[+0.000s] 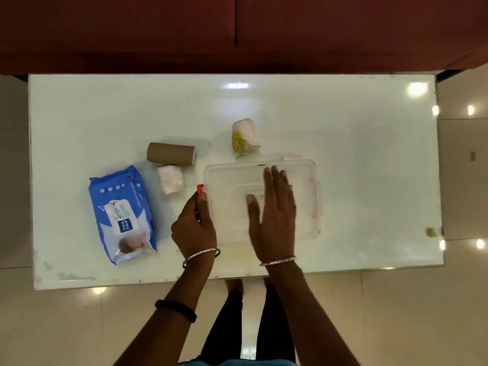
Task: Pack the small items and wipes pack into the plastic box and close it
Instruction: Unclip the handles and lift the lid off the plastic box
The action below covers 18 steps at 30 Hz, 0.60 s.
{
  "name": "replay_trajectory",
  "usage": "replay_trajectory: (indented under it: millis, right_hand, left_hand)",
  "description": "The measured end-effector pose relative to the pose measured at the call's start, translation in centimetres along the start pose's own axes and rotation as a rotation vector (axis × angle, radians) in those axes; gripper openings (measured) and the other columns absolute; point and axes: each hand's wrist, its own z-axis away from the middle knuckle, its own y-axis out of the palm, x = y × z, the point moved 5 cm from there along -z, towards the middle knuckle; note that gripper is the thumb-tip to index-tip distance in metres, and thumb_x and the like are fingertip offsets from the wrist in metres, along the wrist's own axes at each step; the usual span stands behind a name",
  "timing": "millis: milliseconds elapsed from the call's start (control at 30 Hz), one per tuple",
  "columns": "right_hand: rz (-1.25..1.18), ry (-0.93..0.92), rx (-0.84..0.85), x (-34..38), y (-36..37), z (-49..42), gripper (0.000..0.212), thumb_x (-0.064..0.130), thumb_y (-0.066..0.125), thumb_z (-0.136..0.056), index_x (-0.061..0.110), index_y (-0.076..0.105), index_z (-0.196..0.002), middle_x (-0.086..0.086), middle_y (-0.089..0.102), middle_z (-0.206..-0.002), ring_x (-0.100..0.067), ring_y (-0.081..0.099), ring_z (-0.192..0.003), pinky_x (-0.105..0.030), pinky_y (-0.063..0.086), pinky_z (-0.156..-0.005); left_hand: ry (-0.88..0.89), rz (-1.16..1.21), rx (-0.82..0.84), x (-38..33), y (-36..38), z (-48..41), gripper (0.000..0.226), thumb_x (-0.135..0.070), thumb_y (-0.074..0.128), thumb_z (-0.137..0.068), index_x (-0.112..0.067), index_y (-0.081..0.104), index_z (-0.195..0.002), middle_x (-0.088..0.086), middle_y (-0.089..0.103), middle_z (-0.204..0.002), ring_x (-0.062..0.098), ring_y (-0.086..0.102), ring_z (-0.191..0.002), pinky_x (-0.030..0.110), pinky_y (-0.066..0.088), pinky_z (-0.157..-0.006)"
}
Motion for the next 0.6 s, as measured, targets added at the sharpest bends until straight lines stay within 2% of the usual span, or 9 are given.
replay_trajectory:
  millis: [67,133,233,300,400,433,467,533,600]
  right_hand:
    - [0.131,-0.034,0.151,0.0,2.3,0.9,0.069,0.046,0.034,-0.099,0.011,0.011,-0.154,-0.006,0.005,-0.164,-0.021,-0.003,-0.151,-0.044,0.006,-0.123]
    - [0.284,-0.046,0.182,-0.7,3.3,1.2,0.074,0.053,0.028,-0.099,0.011,0.002,-0.154,-0.007,-0.004,-0.164,-0.023,-0.009,-0.15,-0.048,0.005,-0.123]
    - [0.347,-0.059,0.192,-1.1,3.7,1.1,0.076,0.056,0.024,-0.098,0.011,-0.001,-0.154,-0.007,-0.006,-0.164,-0.025,-0.008,-0.15,-0.05,0.008,-0.122]
    - [0.364,-0.067,0.199,-1.2,3.9,1.2,0.076,0.057,0.024,-0.098,0.011,-0.001,-0.154,-0.007,-0.007,-0.163,-0.025,-0.008,-0.15,-0.05,0.008,-0.122]
    - [0.389,-0.068,0.199,-1.1,3.9,1.2,0.078,0.058,0.025,-0.098,0.011,-0.002,-0.154,-0.008,-0.007,-0.163,-0.025,-0.009,-0.15,-0.05,0.007,-0.122]
    - [0.388,-0.067,0.201,-1.1,3.9,1.2,0.078,0.058,0.025,-0.097,0.011,-0.001,-0.154,-0.008,-0.007,-0.163,-0.025,-0.009,-0.15,-0.05,0.007,-0.122]
    - [0.385,-0.068,0.203,-0.9,3.8,1.2,0.078,0.058,0.025,-0.097,0.01,-0.001,-0.154,-0.009,-0.007,-0.163,-0.025,-0.009,-0.15,-0.05,0.007,-0.122]
    - [0.379,-0.063,0.209,-0.5,3.7,1.3,0.078,0.057,0.027,-0.097,0.009,0.001,-0.154,-0.01,-0.005,-0.163,-0.026,-0.008,-0.15,-0.051,0.008,-0.122]
    - [0.356,-0.032,0.194,0.1,3.4,1.2,0.078,0.055,0.031,-0.097,0.008,0.004,-0.154,-0.011,-0.002,-0.163,-0.028,-0.006,-0.15,-0.055,0.009,-0.12]
  left_hand:
    - [0.018,-0.019,0.02,0.3,0.1,-0.2,0.035,-0.034,0.047,-0.095,-0.011,0.071,-0.108,0.011,0.076,-0.084,0.025,0.068,-0.07,0.022,0.042,-0.057]
    - [0.04,-0.04,0.036,0.7,0.1,-0.6,0.036,-0.034,0.047,-0.095,-0.009,0.073,-0.1,0.01,0.075,-0.08,0.025,0.067,-0.066,0.016,0.035,-0.052]
    - [-0.034,0.021,0.115,2.2,0.4,-1.7,0.036,-0.031,0.045,-0.097,-0.005,0.069,-0.088,0.012,0.071,-0.075,0.026,0.064,-0.066,0.022,0.045,-0.057]
    - [-0.114,0.092,0.213,3.6,0.7,-2.5,0.036,-0.032,0.043,-0.097,-0.008,0.068,-0.088,0.008,0.068,-0.077,0.02,0.061,-0.066,0.025,0.05,-0.062]
    - [-0.199,0.191,0.314,4.8,1.3,-2.9,0.027,-0.036,0.046,-0.096,-0.019,0.066,-0.09,-0.007,0.064,-0.072,0.003,0.06,-0.064,0.009,0.051,-0.055]
    - [-0.24,0.247,0.344,5.1,1.4,-2.9,0.023,-0.036,0.048,-0.095,-0.022,0.066,-0.091,-0.01,0.063,-0.072,0.004,0.061,-0.066,0.007,0.051,-0.054]
    - [-0.288,0.308,0.379,5.4,1.6,-2.7,0.02,-0.035,0.05,-0.094,-0.024,0.066,-0.093,-0.008,0.064,-0.074,0.008,0.064,-0.069,0.013,0.056,-0.056]
    - [-0.368,0.393,0.445,6.0,1.8,-2.4,0.017,-0.031,0.052,-0.093,-0.021,0.065,-0.099,0.006,0.068,-0.085,0.023,0.067,-0.081,0.033,0.062,-0.067]
    - [-0.379,0.422,0.467,6.4,1.8,-2.2,0.02,-0.028,0.054,-0.093,-0.017,0.065,-0.106,0.012,0.068,-0.096,0.027,0.068,-0.087,0.037,0.062,-0.069]
